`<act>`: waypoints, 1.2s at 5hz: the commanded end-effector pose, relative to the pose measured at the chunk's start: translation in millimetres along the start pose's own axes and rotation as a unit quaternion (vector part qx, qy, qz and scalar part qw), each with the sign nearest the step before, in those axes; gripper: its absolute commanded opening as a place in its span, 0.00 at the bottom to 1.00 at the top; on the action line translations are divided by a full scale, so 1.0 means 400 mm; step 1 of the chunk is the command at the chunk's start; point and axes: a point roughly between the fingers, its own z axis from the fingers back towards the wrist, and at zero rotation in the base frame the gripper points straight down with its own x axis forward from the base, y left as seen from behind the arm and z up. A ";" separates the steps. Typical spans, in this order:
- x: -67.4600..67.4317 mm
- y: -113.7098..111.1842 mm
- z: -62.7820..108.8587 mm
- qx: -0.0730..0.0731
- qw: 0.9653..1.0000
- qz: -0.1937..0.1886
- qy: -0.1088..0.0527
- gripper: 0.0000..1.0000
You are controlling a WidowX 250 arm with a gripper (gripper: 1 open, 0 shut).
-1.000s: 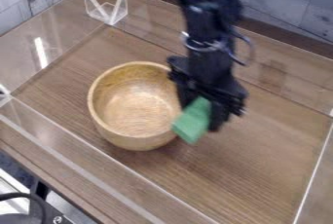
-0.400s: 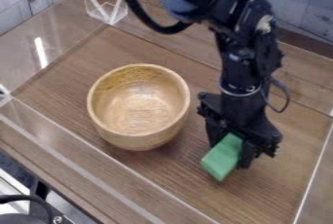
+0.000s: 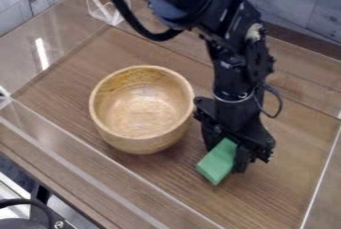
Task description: Move green stick from inside the wooden bowl to the table next to it
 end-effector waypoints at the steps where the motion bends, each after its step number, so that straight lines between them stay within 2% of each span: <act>1: 0.022 0.006 0.028 -0.002 1.000 -0.006 -0.031 0.00; 6: 0.022 0.022 0.029 -0.004 0.999 -0.009 -0.045 0.00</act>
